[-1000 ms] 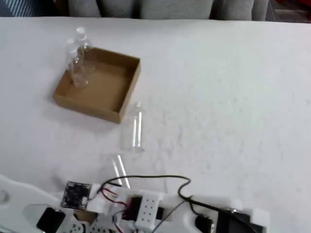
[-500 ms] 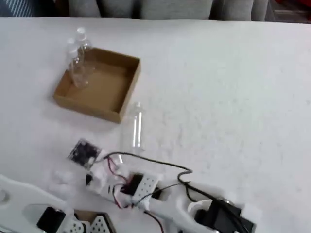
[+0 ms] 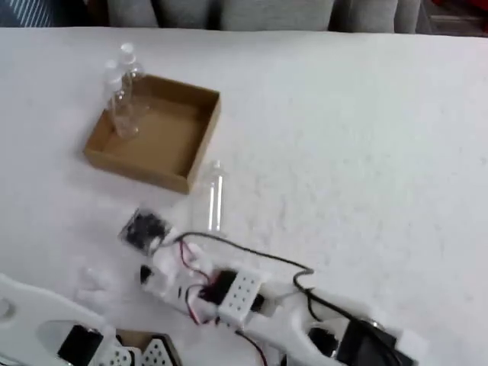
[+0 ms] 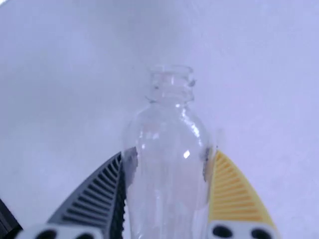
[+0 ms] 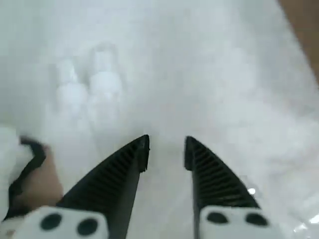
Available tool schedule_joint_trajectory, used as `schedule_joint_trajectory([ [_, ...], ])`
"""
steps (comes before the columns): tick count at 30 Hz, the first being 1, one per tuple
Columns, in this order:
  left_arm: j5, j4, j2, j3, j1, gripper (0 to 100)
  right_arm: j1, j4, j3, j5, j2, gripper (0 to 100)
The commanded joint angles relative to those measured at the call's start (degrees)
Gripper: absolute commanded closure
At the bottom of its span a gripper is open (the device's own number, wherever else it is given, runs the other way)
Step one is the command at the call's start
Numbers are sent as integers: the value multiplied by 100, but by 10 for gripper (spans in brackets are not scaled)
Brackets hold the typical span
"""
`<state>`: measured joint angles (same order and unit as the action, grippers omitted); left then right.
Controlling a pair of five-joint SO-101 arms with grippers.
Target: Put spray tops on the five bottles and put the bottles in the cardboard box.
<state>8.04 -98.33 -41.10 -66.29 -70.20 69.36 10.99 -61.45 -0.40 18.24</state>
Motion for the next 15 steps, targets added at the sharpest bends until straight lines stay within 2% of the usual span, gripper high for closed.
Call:
schedule_joint_trajectory([
  [1, -18, 176, 110, -273, -101, 980, 470, 936, 0, 791, 637, 690],
  [3, -18, 176, 110, -273, -101, 980, 611, 1314, 0, 967, 725, 639],
  [7, -18, 176, 119, -273, -75, 980, 787, 1314, 26, 1011, 497, 670],
  [12, -26, 158, 136, -273, -66, 980, 796, 1033, 387, 1020, -462, 684],
  [15, -26, 149, 163, -273, -66, 980, 796, 1297, 844, 1020, -875, 684],
])
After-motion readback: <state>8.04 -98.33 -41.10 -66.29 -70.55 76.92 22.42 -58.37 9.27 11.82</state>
